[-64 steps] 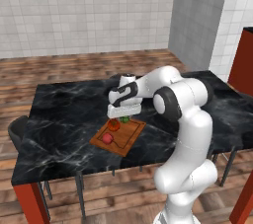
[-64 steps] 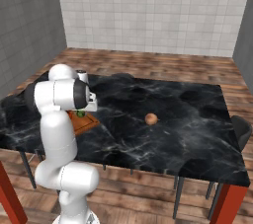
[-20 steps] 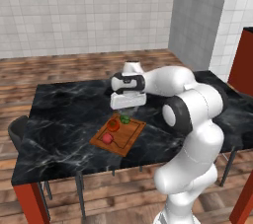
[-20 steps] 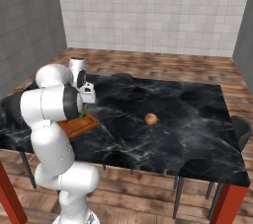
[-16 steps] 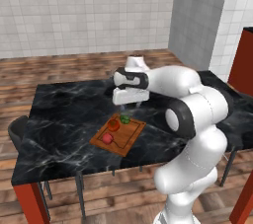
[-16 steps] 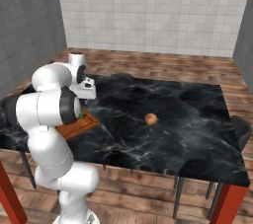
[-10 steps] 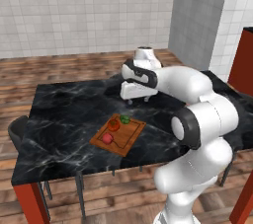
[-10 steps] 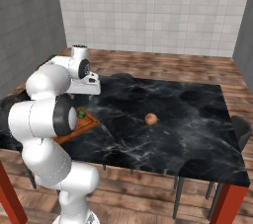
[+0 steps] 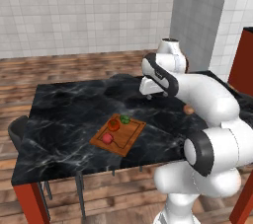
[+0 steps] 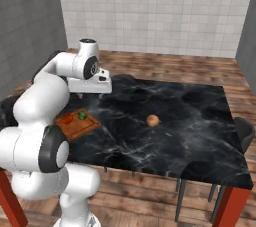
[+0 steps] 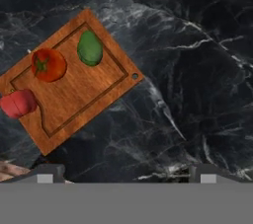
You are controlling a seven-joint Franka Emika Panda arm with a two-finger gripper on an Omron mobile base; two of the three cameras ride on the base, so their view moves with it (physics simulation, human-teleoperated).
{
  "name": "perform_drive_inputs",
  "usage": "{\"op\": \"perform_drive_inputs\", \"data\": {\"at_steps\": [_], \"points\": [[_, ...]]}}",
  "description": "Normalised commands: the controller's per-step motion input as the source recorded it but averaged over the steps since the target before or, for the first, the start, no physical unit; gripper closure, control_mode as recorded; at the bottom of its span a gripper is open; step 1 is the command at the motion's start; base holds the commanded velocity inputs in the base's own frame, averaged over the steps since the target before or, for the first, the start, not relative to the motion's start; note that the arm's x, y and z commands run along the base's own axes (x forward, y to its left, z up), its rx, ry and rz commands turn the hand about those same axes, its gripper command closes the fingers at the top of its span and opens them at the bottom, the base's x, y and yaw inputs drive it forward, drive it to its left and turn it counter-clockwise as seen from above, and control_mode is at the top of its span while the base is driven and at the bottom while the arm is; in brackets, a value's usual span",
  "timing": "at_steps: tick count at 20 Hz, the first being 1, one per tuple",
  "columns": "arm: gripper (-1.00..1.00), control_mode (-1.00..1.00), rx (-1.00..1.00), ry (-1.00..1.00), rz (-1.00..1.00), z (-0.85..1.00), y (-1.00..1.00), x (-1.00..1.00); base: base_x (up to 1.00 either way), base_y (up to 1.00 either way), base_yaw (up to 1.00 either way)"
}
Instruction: Place the avocado, onion, tomato, and bell pepper on the cutting board.
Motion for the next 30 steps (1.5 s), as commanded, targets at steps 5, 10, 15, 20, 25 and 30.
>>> {"op": "perform_drive_inputs", "data": {"at_steps": [5, 10, 15, 20, 25, 30], "points": [[-1.00, -1.00, 0.00, -0.13, 0.00, 0.32, -0.47, -0.70, 0.00, 0.00, 0.00], [-1.00, -1.00, 0.00, -0.16, -0.02, 0.22, -0.36, -0.87, 0.00, 0.00, 0.00], [-1.00, -1.00, 0.00, -0.13, -0.02, 0.16, -0.35, -0.76, 0.00, 0.00, 0.00], [-1.00, -1.00, 0.00, -0.08, -0.01, 0.14, -0.38, -0.50, 0.00, 0.00, 0.00], [-1.00, -1.00, 0.00, -0.01, -0.08, 0.13, -0.19, -0.03, 0.00, 0.00, 0.00], [-1.00, -1.00, 0.00, 0.00, -0.11, 0.12, -0.13, 0.02, 0.00, 0.00, 0.00]]}}
